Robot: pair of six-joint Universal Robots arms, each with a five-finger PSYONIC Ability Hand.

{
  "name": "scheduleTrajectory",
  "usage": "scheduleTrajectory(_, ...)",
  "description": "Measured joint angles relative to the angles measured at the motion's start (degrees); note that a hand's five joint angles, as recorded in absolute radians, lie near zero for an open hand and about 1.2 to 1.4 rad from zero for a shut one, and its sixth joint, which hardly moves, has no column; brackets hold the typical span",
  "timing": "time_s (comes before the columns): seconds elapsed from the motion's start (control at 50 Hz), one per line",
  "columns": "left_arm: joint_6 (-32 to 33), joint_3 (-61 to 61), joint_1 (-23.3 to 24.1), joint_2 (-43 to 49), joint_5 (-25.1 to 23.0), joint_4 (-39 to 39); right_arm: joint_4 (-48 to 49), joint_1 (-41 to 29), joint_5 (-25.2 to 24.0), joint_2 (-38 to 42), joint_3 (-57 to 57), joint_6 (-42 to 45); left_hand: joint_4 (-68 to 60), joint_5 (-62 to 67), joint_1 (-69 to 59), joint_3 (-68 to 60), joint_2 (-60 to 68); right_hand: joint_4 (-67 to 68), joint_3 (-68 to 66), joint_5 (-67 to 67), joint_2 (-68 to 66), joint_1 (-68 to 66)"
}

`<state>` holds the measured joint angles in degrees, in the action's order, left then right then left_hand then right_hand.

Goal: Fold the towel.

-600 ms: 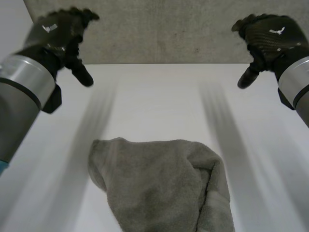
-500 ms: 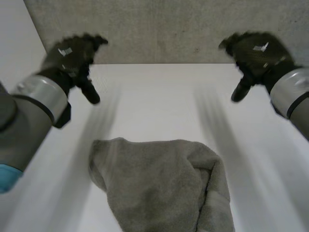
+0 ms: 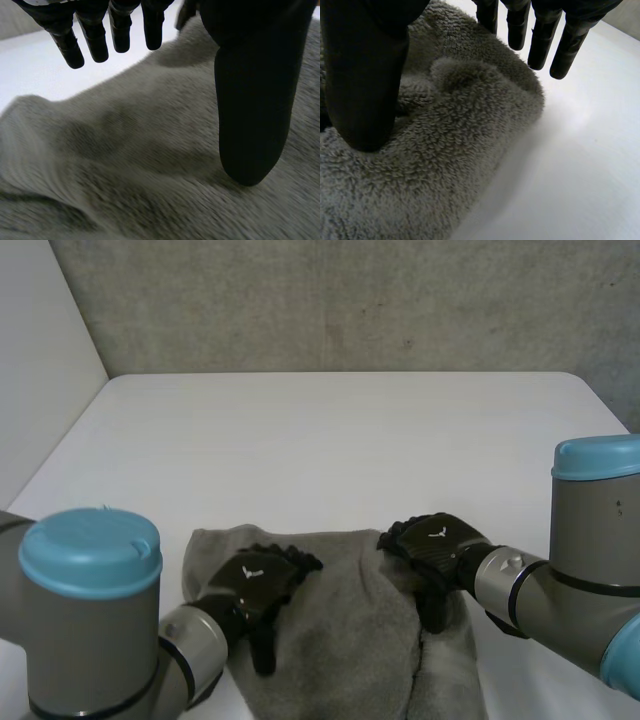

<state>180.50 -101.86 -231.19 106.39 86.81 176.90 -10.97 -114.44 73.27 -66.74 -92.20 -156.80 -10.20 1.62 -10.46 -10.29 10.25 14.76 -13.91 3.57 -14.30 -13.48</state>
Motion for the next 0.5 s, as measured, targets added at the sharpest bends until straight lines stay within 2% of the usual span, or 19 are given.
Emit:
scheduleTrajectory(0.08,0.1,-1.1,0.9,0.3,-0.2,-0.1,0.5,-0.4,-0.8,-0.1,-0.1,0.0,0.0,0.0,0.0,0.0,0.0,5.2,-6.2,7.0,-5.8,-7.0)
scheduleTrajectory(0.16,0.2,-1.7,1.2,0.8,-0.2,-0.2,1.5,-0.6,-1.1,-0.2,-0.4,-0.1,0.0,0.0,0.0,0.0,0.0,16.1,-17.1,17.7,-16.5,-17.4)
scheduleTrajectory(0.34,0.1,-2.0,1.2,2.5,-0.1,0.1,5.1,-0.5,-1.1,-0.3,-2.0,-0.2,0.0,0.0,0.0,0.0,0.0,52.0,-52.3,53.2,-52.4,-53.3)
scheduleTrajectory(0.44,0.1,-1.5,1.2,4.1,0.1,0.4,6.5,-0.3,-1.2,-0.5,-2.9,-0.5,-1.2,0.0,-1.0,-1.1,1.2,56.8,-57.6,57.3,-55.6,-56.9)
scheduleTrajectory(0.5,0.2,-1.0,1.3,5.2,0.3,0.6,7.0,-0.1,-1.2,-0.8,-3.2,-0.6,-7.9,0.1,-7.6,-7.8,7.8,56.8,-57.8,57.3,-55.6,-56.9)
